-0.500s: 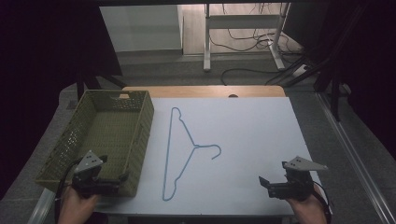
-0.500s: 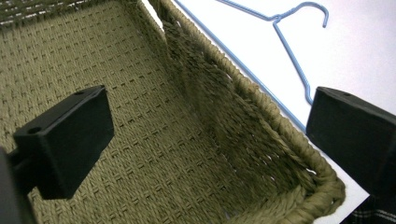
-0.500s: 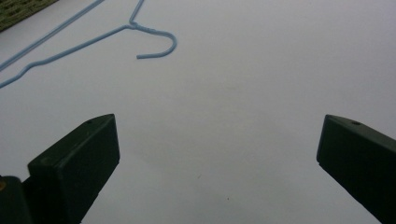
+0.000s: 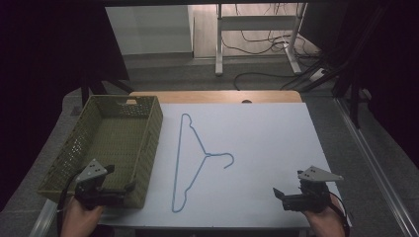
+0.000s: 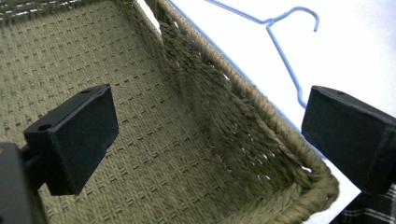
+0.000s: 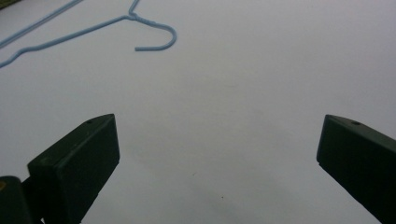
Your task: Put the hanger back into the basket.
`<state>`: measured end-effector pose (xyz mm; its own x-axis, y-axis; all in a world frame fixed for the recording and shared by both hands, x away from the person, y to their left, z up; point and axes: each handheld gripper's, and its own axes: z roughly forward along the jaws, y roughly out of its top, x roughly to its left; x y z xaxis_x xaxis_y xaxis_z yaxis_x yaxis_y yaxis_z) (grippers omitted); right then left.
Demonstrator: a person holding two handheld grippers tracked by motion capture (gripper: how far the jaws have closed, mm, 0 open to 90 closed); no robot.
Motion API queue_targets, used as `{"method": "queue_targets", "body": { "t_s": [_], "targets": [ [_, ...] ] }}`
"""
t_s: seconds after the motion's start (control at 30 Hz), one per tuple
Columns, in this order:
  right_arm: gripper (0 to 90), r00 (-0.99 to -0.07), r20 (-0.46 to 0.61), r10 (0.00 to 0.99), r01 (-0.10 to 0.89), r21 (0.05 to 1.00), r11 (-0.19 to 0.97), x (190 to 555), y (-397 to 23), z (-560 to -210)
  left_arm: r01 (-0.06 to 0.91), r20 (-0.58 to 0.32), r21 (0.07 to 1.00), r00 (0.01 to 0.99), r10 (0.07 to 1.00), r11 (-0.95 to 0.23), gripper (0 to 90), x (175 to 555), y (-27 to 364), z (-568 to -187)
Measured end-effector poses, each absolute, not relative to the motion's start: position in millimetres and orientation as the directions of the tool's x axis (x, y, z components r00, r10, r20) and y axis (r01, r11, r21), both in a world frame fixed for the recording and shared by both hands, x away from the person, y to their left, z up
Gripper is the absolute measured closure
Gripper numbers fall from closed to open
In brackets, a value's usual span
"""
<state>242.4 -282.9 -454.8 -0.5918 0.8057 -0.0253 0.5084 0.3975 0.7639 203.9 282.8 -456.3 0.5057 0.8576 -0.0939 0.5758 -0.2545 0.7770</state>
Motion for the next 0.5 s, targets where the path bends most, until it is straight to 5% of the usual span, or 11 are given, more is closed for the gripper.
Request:
{"method": "queue_targets", "body": {
  "t_s": [0.5],
  "targets": [
    [0.0, -0.610, -0.014, 0.792, 0.504, 0.764, 0.401, 244, -273, -452, 0.576, -0.146, 0.785, 0.527, 0.837, -0.226, 6.3, 202, 281, -445]
  ]
}}
